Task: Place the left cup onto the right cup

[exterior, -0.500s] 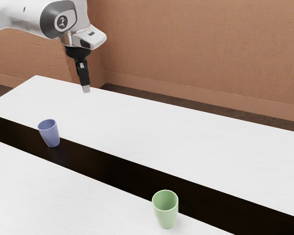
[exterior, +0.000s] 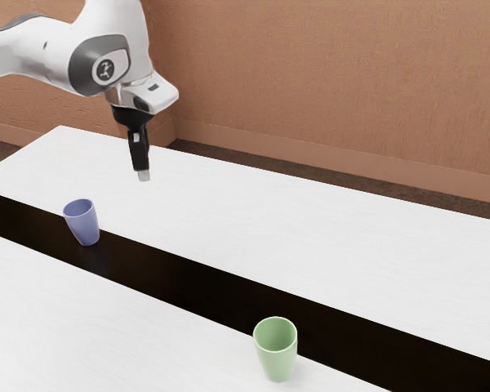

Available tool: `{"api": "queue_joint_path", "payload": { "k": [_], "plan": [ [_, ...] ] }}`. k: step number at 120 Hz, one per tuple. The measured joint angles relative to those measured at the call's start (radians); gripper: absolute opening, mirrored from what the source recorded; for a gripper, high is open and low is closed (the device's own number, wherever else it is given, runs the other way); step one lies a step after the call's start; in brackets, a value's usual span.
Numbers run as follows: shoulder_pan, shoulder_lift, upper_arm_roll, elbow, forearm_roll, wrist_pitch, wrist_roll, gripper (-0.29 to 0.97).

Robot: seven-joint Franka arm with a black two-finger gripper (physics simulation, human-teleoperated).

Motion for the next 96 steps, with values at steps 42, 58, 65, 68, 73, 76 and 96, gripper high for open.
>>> {"api": "queue_joint_path", "payload": {
  "k": [42,58,65,68,73,76,96],
  "plan": [
    [0.022,0.010,0.000,-0.050,0.029,0.067,0.027,0.68],
    [0.051,0.018,0.000,-0.058,0.030,0.075,0.039,0.68],
    [0.072,0.020,0.000,-0.066,0.028,0.078,0.042,0.68],
    [0.083,0.022,0.000,-0.070,0.027,0.080,0.044,0.68],
    [0.103,0.025,0.000,-0.077,0.025,0.085,0.046,0.68],
    [0.117,0.027,0.000,-0.080,0.024,0.087,0.048,0.68],
    [0.209,0.037,0.000,-0.100,0.018,0.096,0.056,0.68]
  ]
}}
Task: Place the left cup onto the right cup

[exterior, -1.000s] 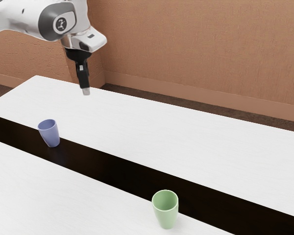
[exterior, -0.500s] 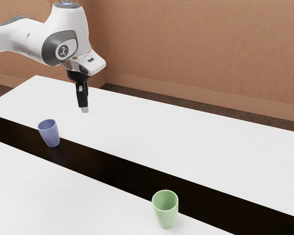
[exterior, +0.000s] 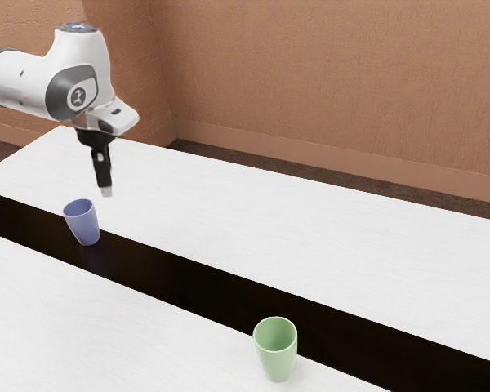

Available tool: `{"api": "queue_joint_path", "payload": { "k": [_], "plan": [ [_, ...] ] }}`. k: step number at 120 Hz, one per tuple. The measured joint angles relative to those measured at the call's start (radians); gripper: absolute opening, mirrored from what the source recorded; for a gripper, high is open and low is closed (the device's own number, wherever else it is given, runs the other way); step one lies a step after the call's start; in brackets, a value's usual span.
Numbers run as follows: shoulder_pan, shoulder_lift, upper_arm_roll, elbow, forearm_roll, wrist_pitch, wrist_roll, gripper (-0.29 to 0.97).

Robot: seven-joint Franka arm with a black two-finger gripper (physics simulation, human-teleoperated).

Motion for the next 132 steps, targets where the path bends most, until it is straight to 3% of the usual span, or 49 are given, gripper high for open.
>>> {"api": "queue_joint_path", "payload": {
  "k": [132],
  "plan": [
    [0.181,0.123,-0.004,-0.062,-0.007,0.146,0.107,0.68]
  ]
}}
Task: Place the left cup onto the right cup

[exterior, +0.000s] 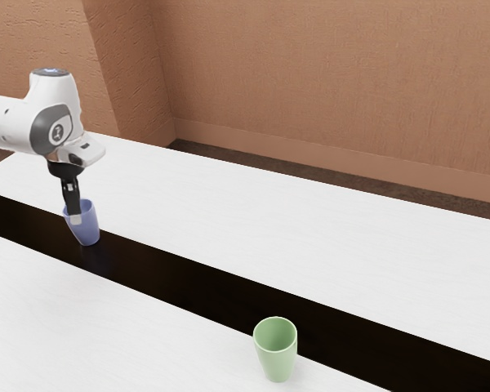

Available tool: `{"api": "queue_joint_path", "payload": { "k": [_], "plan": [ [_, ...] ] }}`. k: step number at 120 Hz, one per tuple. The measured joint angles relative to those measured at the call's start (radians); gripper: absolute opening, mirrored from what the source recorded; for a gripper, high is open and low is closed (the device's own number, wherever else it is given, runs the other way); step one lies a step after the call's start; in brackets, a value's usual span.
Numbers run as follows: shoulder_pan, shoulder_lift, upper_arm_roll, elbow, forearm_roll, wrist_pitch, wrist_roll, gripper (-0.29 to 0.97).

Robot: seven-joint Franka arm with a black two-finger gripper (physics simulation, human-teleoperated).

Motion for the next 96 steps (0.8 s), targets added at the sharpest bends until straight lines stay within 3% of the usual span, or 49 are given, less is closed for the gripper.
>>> {"api": "queue_joint_path", "payload": {
  "k": [96],
  "plan": [
    [0.052,0.153,-0.003,0.128,-0.028,0.038,0.158,0.68]
  ]
}}
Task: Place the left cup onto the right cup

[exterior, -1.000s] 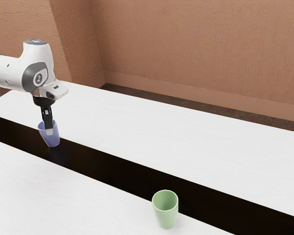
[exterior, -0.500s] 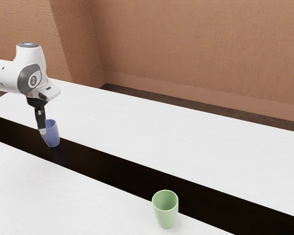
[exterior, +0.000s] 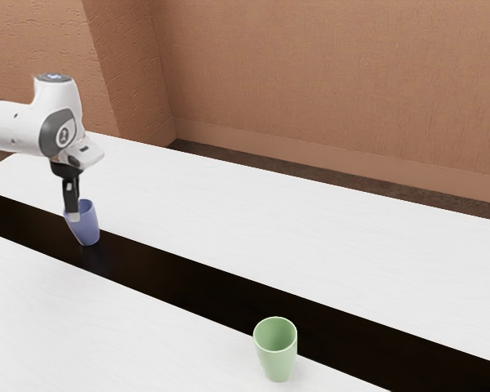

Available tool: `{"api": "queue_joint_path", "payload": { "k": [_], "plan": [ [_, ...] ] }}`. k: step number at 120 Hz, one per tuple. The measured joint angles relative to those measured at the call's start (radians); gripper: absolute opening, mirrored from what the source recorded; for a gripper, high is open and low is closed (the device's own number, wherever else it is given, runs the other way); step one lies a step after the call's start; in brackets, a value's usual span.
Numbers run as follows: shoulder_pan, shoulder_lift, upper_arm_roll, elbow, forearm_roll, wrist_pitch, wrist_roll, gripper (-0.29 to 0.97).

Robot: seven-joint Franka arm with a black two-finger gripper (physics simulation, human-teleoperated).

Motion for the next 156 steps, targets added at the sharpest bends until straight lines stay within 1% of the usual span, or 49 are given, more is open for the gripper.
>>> {"api": "queue_joint_path", "payload": {
  "k": [26,36,44,54,63,92,119,135,156],
  "plan": [
    [0.011,0.039,0.000,0.015,-0.023,0.008,0.031,0.68],
    [0.011,0.050,0.000,0.016,-0.030,0.014,0.040,0.65],
    [0.013,0.059,0.000,0.016,-0.033,0.019,0.046,0.59],
    [0.020,0.070,0.000,0.016,-0.036,0.026,0.054,0.48],
    [0.025,0.080,0.000,0.016,-0.037,0.033,0.060,0.40],
    [0.052,0.108,0.000,0.016,-0.039,0.051,0.079,0.25],
    [0.059,0.114,0.000,0.030,-0.037,0.062,0.098,0.02],
    [0.059,0.114,0.000,0.036,-0.036,0.065,0.108,-0.05],
    [0.059,0.115,0.000,0.037,-0.035,0.069,0.118,-0.08]
  ]
}}
